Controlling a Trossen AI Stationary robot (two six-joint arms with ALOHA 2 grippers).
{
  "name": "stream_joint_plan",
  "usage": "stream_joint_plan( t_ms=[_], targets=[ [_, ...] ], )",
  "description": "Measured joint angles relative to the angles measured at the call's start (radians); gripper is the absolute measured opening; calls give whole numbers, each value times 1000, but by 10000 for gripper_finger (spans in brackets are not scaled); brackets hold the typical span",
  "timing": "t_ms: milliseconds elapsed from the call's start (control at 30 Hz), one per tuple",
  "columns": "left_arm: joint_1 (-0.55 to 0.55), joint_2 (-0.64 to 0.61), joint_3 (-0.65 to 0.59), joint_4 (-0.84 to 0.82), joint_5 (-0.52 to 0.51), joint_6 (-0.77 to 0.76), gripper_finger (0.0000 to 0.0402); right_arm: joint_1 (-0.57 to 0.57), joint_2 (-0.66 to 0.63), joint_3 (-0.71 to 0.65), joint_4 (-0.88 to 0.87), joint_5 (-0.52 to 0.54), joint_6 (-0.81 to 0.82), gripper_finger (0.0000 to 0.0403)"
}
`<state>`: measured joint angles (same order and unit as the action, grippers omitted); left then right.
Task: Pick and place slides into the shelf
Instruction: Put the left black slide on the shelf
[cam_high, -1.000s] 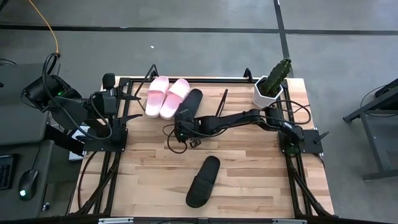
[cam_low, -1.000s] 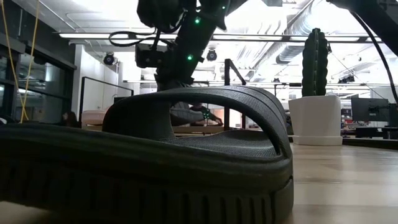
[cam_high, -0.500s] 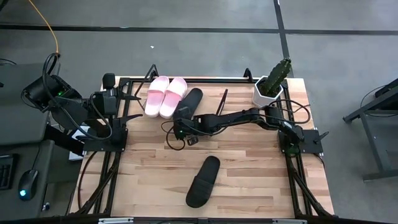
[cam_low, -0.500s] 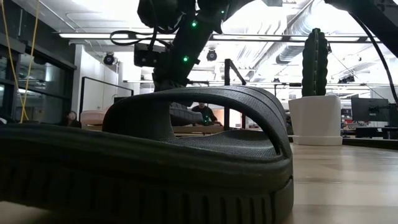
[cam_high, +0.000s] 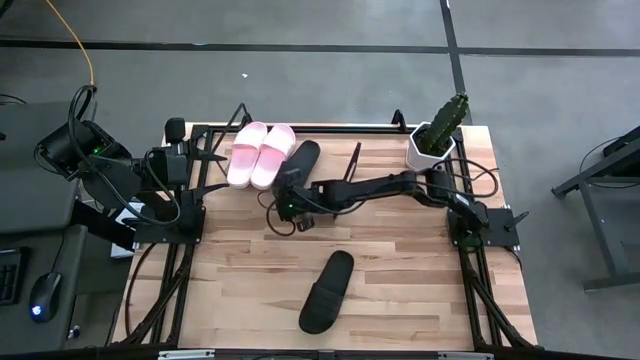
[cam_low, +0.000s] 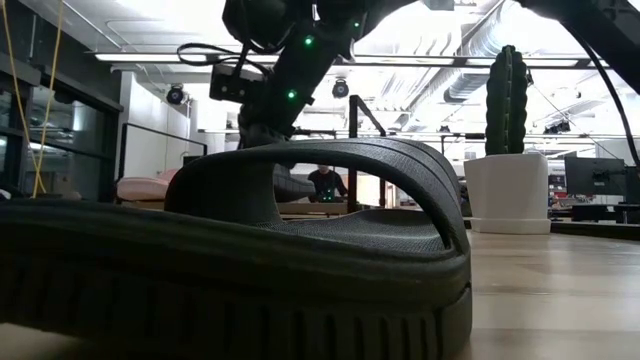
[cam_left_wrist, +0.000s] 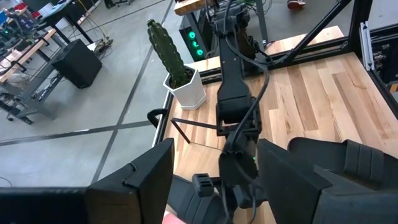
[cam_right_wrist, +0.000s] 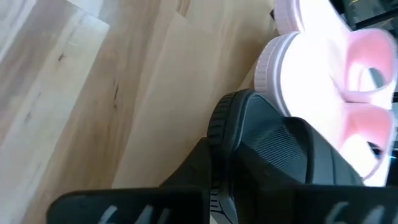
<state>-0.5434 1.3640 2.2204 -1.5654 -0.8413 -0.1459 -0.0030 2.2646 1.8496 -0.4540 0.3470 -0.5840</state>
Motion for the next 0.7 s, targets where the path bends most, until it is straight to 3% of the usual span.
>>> stream_joint_plan(
  t_ms=[367,700],
  targets=[
    [0,0,0,5,0,0,211,-17,0,0,-38,-79,38,111],
    [0,0,0,6,0,0,211,-2,0,0,-38,-57,65,208]
  ],
)
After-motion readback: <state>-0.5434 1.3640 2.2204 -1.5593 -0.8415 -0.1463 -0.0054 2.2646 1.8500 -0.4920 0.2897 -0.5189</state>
